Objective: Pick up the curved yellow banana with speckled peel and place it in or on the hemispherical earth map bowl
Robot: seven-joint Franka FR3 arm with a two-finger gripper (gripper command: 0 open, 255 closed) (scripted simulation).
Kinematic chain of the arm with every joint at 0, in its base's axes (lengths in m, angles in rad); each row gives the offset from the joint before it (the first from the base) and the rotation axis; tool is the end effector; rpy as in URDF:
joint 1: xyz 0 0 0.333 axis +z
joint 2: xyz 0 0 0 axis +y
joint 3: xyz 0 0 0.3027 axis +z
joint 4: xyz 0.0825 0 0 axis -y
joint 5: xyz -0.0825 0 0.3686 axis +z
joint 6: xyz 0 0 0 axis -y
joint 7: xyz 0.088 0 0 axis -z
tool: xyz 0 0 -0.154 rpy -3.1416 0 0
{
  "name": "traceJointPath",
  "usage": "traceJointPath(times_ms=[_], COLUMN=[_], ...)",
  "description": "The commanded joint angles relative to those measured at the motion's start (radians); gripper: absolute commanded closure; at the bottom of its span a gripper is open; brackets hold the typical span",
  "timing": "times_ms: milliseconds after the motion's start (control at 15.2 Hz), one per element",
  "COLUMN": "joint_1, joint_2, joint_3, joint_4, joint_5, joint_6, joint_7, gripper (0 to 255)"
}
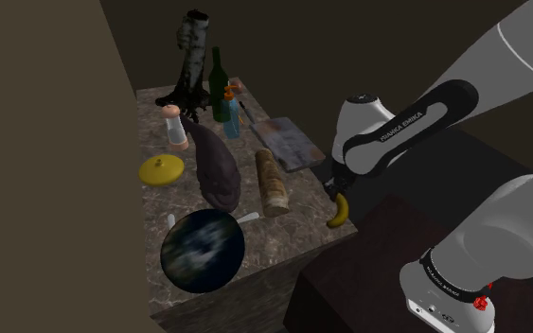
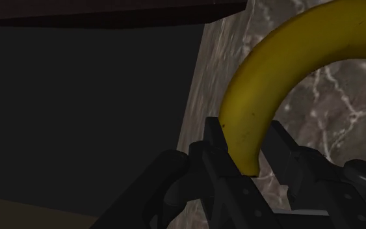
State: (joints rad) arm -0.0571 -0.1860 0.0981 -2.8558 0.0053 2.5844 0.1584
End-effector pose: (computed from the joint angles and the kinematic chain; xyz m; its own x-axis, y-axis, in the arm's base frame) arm 0.3404 0.0109 0.1937 0.9887 -0.1249 -0.0825 -0.1229 -0.9920 0.0291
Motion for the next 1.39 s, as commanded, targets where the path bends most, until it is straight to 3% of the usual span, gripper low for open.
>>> traceJointPath(times_ms=[0,1320], joint_1=[0.004,0.015], joint_2=[-0.037,-0.315], joint_3=[0.000,-0.016], joint_4=[0.001,0.098], joint_5=[0.007,0.023], joint_6=[-0.039,-0.413], joint_7=[-0.003,-0.022], gripper=[255,255])
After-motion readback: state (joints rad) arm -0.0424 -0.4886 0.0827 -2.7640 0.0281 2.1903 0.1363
